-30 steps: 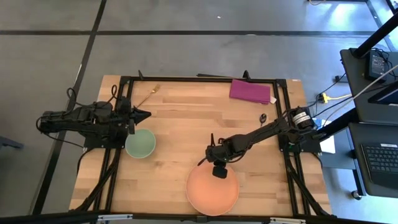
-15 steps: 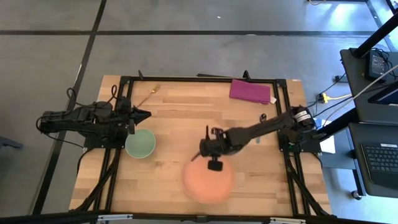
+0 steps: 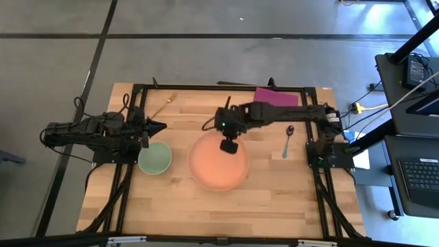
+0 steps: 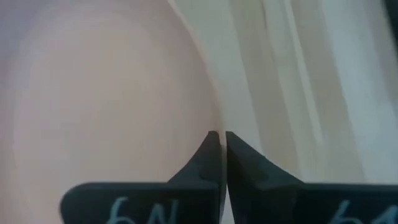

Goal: Set table place
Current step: Put the light orange plate to the center of the table

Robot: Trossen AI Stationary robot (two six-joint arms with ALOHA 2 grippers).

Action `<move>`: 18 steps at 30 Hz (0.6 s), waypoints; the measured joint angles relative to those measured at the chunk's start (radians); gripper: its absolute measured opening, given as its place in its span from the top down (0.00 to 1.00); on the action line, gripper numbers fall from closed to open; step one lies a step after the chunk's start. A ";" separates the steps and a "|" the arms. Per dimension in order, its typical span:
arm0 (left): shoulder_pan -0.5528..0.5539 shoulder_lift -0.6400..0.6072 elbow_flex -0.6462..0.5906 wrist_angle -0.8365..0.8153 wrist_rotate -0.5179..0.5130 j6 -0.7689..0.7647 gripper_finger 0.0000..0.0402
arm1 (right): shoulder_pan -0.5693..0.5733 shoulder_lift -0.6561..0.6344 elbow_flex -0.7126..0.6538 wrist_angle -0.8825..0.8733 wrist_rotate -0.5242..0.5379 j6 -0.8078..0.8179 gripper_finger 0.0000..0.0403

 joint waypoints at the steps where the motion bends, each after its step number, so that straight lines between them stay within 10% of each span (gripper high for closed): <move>1: 0.000 0.000 0.000 -0.003 0.000 0.000 0.95 | -0.021 0.001 -0.017 0.005 -0.015 0.000 0.98; 18: 0.000 0.000 -0.024 -0.017 -0.005 -0.007 1.00 | -0.172 0.006 -0.461 0.414 -0.244 0.026 0.98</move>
